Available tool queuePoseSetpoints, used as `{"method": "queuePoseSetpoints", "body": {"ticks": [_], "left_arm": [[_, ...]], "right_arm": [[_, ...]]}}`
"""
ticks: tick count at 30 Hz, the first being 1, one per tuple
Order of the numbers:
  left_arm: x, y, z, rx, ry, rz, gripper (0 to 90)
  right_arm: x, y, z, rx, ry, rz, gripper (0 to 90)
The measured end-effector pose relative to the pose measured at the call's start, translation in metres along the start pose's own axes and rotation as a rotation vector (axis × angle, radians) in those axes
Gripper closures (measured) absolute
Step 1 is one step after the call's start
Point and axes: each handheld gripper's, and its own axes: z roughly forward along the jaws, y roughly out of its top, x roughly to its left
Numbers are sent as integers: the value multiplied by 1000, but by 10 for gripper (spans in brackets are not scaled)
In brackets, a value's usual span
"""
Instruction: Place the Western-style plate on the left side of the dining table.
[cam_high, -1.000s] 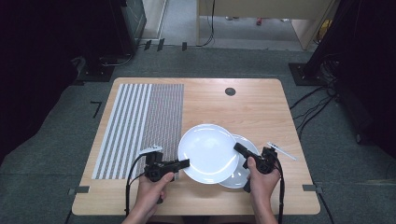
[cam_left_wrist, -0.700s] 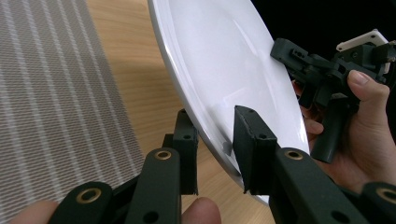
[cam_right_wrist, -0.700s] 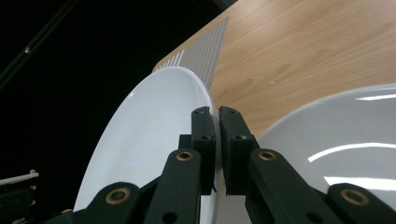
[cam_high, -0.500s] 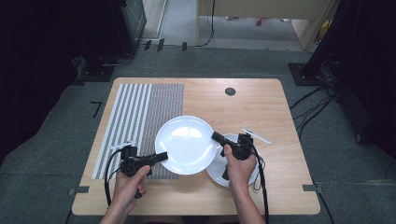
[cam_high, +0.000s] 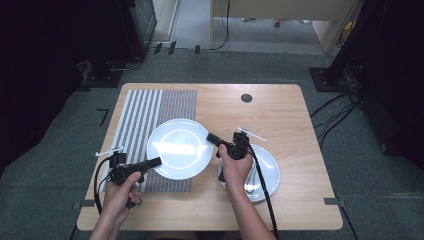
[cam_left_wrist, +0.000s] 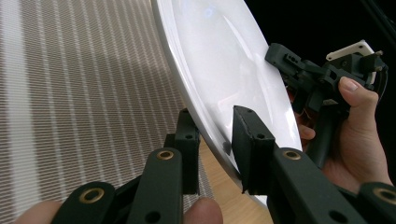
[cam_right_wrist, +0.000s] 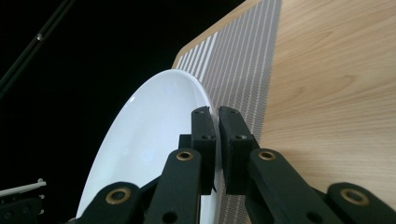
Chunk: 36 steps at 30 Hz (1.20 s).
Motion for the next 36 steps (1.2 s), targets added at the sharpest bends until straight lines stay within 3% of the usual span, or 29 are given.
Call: {"method": "queuePoseSetpoints", "body": {"ticks": [12, 19, 24, 27, 33, 36], "left_arm": [[37, 10, -15, -38, 30, -63, 733], [58, 11, -14, -42, 62, -85, 737], [69, 18, -13, -37, 80, -107, 740], [76, 24, -11, -35, 94, -90, 739], [90, 40, -6, -18, 101, -126, 757], [96, 45, -2, -12, 102, -139, 764]], "right_arm": [[11, -1, 57, 36, -5, -13, 859], [6, -5, 90, 70, -29, 11, 849], [2, -8, 108, 72, -36, 42, 847], [2, -9, 116, 71, -50, 41, 842], [-2, -11, 132, 57, -83, 58, 833], [-1, -11, 139, 51, -120, 16, 826]]}}
